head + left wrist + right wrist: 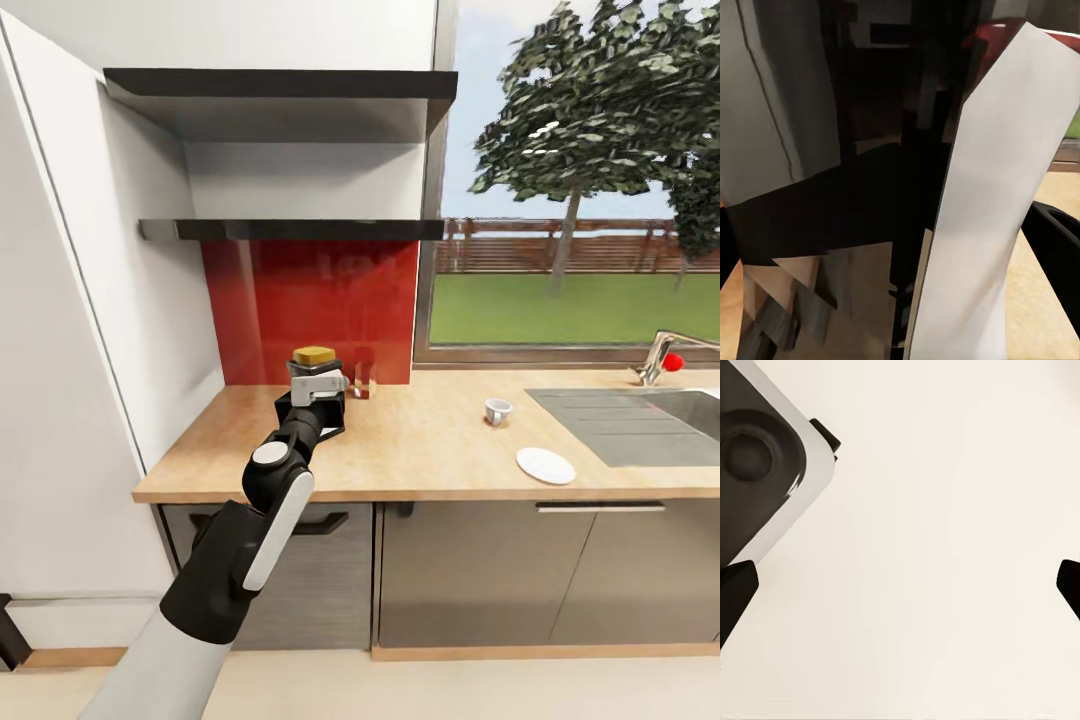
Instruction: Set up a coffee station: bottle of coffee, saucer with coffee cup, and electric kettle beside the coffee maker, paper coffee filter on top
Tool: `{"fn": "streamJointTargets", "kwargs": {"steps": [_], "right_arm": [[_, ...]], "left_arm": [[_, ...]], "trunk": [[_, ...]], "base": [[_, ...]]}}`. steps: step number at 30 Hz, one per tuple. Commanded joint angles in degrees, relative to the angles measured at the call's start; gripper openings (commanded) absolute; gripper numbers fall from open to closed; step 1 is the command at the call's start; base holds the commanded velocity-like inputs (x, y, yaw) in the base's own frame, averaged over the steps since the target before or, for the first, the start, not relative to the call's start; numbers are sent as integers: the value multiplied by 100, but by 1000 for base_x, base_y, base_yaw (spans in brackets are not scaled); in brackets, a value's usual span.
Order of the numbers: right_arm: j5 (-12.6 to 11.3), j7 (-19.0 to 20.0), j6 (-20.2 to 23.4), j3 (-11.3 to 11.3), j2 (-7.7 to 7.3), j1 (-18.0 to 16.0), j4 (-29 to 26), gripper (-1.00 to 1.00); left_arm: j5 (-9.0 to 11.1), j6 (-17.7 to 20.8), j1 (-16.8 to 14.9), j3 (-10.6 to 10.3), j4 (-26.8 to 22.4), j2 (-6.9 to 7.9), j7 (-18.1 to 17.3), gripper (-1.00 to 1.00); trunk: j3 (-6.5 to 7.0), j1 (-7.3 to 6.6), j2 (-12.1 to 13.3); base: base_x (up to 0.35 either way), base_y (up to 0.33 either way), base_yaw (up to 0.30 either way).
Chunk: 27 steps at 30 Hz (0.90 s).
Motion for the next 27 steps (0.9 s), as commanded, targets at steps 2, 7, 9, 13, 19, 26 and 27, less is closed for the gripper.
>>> {"fn": "streamJointTargets", "kwargs": {"steps": [2, 7, 9, 13, 19, 26, 27], "right_arm": [[56, -7, -17, -49, 2, -4, 4, 100], [56, -1, -17, -49, 10, -6, 4, 100], [56, -1, -17, -49, 11, -7, 0, 100], [56, -1, -17, -49, 12, -6, -3, 100], [56, 1, -17, -49, 11, -6, -4, 100], [56, 8, -23, -49, 12, -4, 1, 100], [56, 8, -24, -49, 12, -5, 1, 100]], "left_arm": [[54, 13, -7, -10, -6, -1, 61, -100], [54, 13, -7, -104, -6, -4, 62, -100], [54, 13, -7, -164, -6, -5, 64, -100], [54, 13, -7, -208, -12, -3, 65, -100], [54, 13, -7, -229, -15, -5, 66, -100], [54, 13, -7, -230, -15, -5, 66, -100], [54, 13, -7, -230, -15, -5, 66, -100]], "trunk": [[-44, 45, -87], [-134, 155, -287], [-170, 199, -368], [-241, 287, -528], [-349, 418, -769], [-475, 572, -1049], [-493, 594, -1090]], "base": [[0, 0, 0], [0, 0, 0], [0, 0, 0], [0, 0, 0], [0, 0, 0], [0, 0, 0], [0, 0, 0]]}}
